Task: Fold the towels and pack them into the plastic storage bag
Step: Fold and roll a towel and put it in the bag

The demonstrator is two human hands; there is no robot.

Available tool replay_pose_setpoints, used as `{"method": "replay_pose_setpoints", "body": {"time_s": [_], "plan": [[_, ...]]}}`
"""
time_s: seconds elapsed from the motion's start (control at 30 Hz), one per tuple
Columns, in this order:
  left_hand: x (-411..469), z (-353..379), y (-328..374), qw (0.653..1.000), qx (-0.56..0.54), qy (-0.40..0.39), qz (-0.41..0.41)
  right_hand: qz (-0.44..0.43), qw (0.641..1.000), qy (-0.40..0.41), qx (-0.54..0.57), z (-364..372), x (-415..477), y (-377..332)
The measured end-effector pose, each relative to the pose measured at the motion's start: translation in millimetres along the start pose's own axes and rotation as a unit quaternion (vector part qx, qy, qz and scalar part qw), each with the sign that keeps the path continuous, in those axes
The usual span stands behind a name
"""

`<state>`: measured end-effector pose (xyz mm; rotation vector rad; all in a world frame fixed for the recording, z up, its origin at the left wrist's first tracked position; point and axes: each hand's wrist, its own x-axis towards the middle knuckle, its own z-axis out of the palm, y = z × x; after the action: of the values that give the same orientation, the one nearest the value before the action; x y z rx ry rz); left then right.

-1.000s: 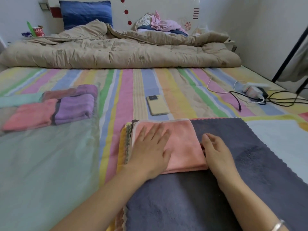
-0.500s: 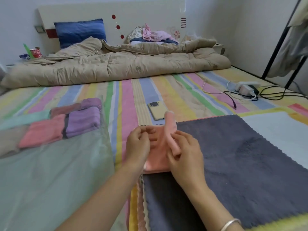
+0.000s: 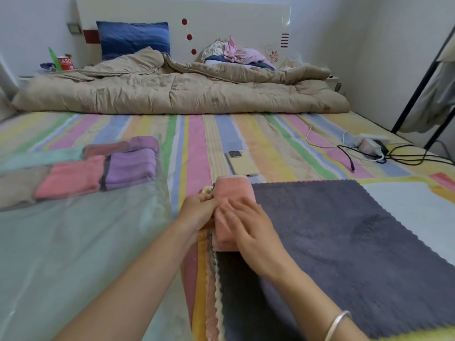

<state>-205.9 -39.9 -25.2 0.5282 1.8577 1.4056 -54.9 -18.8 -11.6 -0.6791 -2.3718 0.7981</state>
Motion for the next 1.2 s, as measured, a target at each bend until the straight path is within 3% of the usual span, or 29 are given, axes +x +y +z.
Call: {"method": "replay_pose_setpoints", "body": {"time_s": [0.07,0.1,0.17,0.23,0.4,0.57,0.67,0.77,0.83,0.93,1.1,1.2], "plan": [[5,-2,-2,1.0,-0.01,0.005,-0.002,0.07,0.989,0.123,0.048,-6,7,13],[6,-2,-3,1.0,-0.014,0.005,-0.005,0.145,0.979,0.124,0.069,-9,12,19],[8,-2,-5,1.0,-0.023,-0.001,-0.012,0.307,0.934,0.034,0.179,-9,20,33],[7,-2,-6,0.999,-0.041,-0.01,-0.022,0.384,0.881,-0.03,0.276,-5,28,43],[4,-5,-10,0.997,-0.06,-0.027,-0.032,0.404,0.842,-0.066,0.351,-1,44,40],[-18,-28,-6,0.996,-0.074,0.046,0.007,0.398,0.818,-0.068,0.409,4,40,13],[-47,-63,-3,0.995,-0.063,-0.025,-0.073,0.362,0.811,-0.125,0.442,13,30,-18],[-74,-102,-5,0.98,-0.137,-0.073,-0.123,0.336,0.798,-0.184,0.466,35,25,-51],[-87,-129,-10,0.989,-0.102,-0.022,-0.102,0.313,0.808,-0.21,0.453,58,24,-67],[-106,-164,-27,0.997,-0.025,0.046,-0.061,0.286,0.852,-0.234,0.371,103,18,-87],[-118,-208,-66,0.993,0.015,0.09,-0.072,0.206,0.927,-0.27,0.161,165,9,-120],[-117,-228,-73,0.992,-0.006,0.091,-0.088,0.147,0.953,-0.254,0.075,180,8,-134]]}}
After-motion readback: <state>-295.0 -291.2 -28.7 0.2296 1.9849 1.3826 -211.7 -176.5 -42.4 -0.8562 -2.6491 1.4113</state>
